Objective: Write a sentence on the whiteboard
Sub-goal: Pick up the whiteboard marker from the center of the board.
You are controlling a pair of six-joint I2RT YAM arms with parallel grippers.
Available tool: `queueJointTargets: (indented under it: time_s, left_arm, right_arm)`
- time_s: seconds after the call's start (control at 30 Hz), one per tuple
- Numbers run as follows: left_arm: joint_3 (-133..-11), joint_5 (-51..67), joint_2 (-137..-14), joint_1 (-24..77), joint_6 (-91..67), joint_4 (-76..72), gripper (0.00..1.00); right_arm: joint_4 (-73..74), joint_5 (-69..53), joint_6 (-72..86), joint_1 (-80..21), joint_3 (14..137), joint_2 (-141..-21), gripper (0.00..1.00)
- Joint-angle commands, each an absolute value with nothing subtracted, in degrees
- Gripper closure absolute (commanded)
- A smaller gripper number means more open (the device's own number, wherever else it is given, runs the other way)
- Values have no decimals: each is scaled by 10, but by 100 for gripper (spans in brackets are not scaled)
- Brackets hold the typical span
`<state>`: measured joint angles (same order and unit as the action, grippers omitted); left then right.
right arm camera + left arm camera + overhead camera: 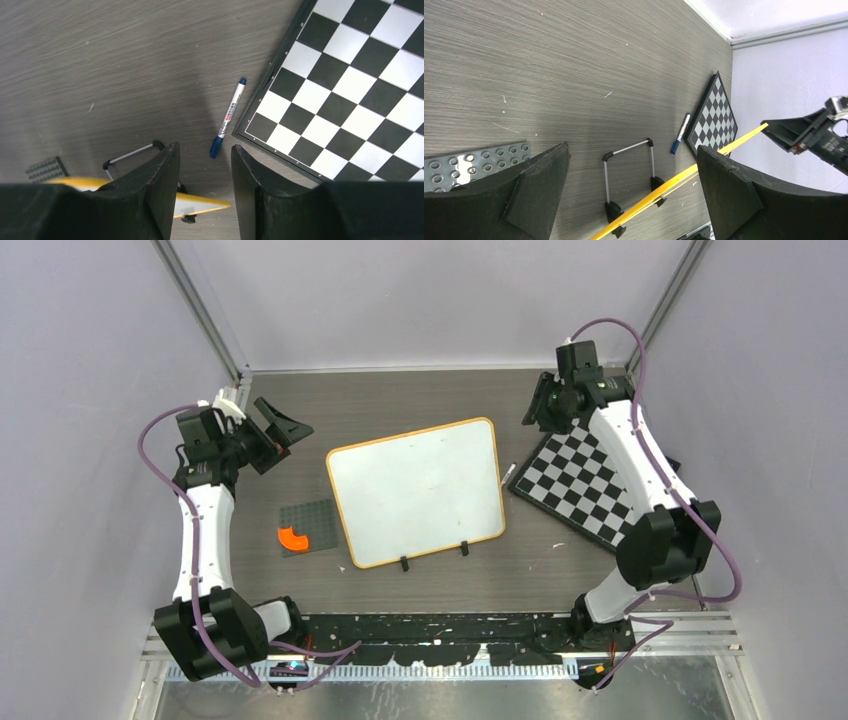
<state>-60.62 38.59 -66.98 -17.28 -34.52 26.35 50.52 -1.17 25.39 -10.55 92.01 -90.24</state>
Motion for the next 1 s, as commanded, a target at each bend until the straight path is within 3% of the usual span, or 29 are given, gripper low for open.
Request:
queueJointTargets:
  time_s: [0.0,0.97]
  left_arm:
    - [-622,388,-651,-177,-350,236,0]
    - [-611,399,-654,-177,-361,227,0]
  right_arm:
    - [470,29,326,-115,910,-933,53]
    - [423,70,402,-205,794,-1092,63]
